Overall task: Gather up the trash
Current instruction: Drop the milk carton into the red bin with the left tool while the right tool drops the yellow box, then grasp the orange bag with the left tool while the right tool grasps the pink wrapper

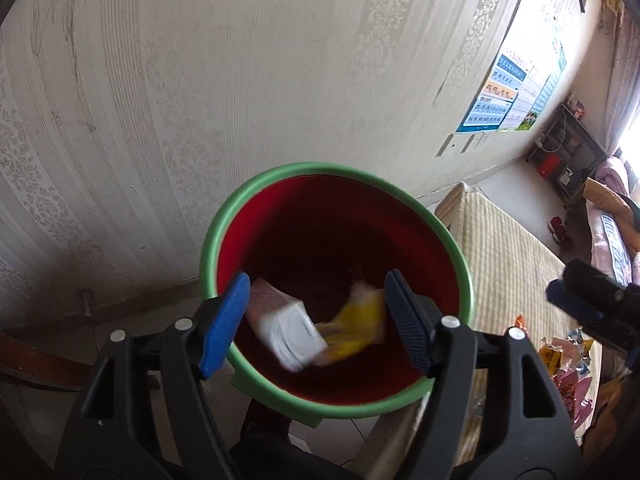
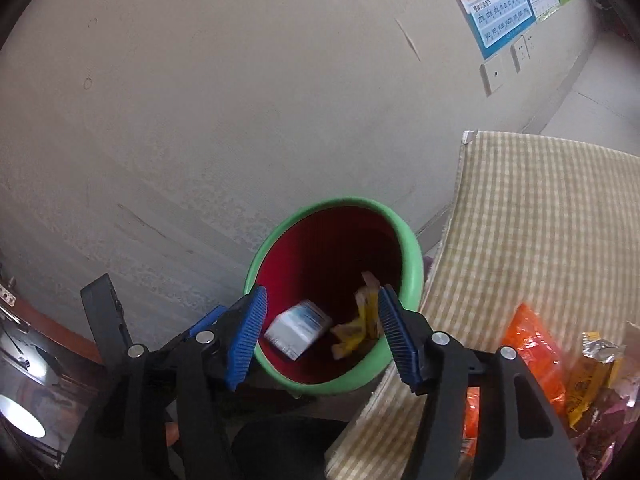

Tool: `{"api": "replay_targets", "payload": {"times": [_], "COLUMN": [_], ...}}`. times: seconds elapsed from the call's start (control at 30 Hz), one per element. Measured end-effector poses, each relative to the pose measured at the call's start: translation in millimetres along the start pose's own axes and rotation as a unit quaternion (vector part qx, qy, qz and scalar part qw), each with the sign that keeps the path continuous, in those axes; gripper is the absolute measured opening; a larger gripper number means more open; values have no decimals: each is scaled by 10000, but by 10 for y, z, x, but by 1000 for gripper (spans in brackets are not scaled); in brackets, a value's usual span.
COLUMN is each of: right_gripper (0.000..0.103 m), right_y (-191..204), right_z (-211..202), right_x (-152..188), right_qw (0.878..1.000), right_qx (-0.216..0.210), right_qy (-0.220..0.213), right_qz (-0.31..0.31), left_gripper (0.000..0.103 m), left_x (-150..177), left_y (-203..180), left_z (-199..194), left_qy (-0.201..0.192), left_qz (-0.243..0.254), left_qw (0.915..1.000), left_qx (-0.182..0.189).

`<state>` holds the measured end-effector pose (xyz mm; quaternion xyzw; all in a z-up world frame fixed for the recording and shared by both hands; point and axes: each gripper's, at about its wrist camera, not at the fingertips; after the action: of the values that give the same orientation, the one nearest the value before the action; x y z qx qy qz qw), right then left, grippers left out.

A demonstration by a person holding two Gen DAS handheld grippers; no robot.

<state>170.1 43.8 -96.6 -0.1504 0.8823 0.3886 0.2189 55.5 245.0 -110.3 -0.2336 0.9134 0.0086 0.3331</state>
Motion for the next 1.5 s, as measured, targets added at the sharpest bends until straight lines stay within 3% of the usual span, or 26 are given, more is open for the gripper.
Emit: {"api": "replay_targets", "payload": {"times": [0.27,0.47,0.63,0.83,0.97,1.1,1.2,1.37,1.43,1.5], "right_gripper": [58,58,59,59,59,59,59,59,59,59], "right_y": [-119,-304,-567,-851,-946,-974,-949,-915,-908,-908], "right_z": [-971,-1509,-1779,-2028,-2074,-2041,-1971,-1832,-1783,-1744], "right_x": [260,679,1042,1309,1338,1384,1414,1462,1481,1498], "right_qw": [9949,9893,9851,9831,9815,9820,9840,9853,9850,9854], "right_qx": [788,1250,1578,1633,1689,1712,1671,1675,1705,1693], "right_qy": [-539,-706,-685,-744,-778,-667,-506,-256,-159,-76], "right_qz": [-321,-262,-56,355,455,441,342,226,195,184], "left_gripper": [76,81,81,81,80,59,58,66,80,82], "left_x": [175,513,563,719,846,904,944,940,931,935], "left_y": [-526,-1232,-1626,-1804,-1696,-1680,-1732,-1774,-1774,-1773], "left_z": [-260,-320,-58,299,327,270,229,288,345,391], "left_qy": [-77,170,416,1151,1359,1473,1453,1550,1680,1824], "left_qz": [521,1410,1873,2218,1944,1838,1987,1940,1897,1824], "left_qw": [9961,9806,9723,9620,9654,9633,9610,9596,9576,9546], "left_qx": [709,1354,1333,1097,1080,1284,1260,1320,1369,1493]}}
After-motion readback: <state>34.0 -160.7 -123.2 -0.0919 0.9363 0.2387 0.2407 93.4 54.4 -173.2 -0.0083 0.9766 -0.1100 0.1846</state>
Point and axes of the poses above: each gripper's, at about its wrist camera, not at the fingertips, and z roughly the way its jaws point, y to its left, x to its underside, and after that the axes turned 3 degrees about -x, right-handed
